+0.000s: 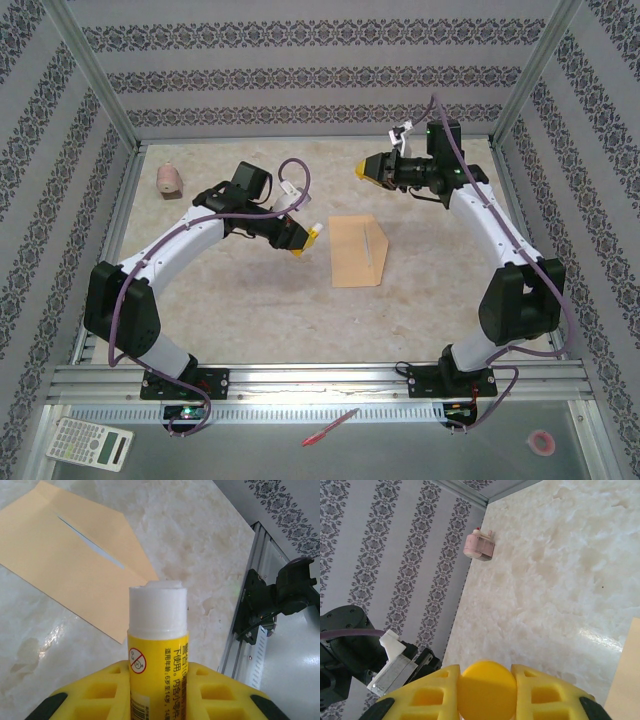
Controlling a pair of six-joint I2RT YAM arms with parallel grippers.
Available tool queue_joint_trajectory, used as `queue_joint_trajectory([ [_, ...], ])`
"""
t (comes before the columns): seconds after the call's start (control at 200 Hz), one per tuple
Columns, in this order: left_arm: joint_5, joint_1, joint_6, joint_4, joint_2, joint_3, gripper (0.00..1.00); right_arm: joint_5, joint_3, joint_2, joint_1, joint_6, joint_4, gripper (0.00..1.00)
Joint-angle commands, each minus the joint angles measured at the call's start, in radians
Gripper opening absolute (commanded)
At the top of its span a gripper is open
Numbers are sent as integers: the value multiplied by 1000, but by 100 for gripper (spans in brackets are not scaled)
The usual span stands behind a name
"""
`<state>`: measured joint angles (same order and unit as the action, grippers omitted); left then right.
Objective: Place the letter into the envelope and seal it
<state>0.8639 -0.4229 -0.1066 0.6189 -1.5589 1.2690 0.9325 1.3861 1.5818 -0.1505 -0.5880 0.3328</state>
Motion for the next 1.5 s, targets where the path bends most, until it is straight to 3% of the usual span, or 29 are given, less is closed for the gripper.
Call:
queue_joint_trajectory([
  [0.0, 17, 7, -35, 35, 15, 7, 0, -45, 15, -45, 6, 54, 37, 13],
  [0.25, 19, 7, -22, 7, -6, 25, 0, -310, -95, -150, 19, 122, 152, 13],
  [0.475, -7, 7, -9, -23, -6, 39, 0, -554, -270, -286, 23, 134, 197, 21],
  [1.174, -9, 6, 32, -86, -3, 17, 0, -887, -591, -452, 26, 86, 164, 18],
  [1.494, -13, 6, 51, -116, 4, -10, 0, -1099, -708, -495, -64, -38, 144, 18],
])
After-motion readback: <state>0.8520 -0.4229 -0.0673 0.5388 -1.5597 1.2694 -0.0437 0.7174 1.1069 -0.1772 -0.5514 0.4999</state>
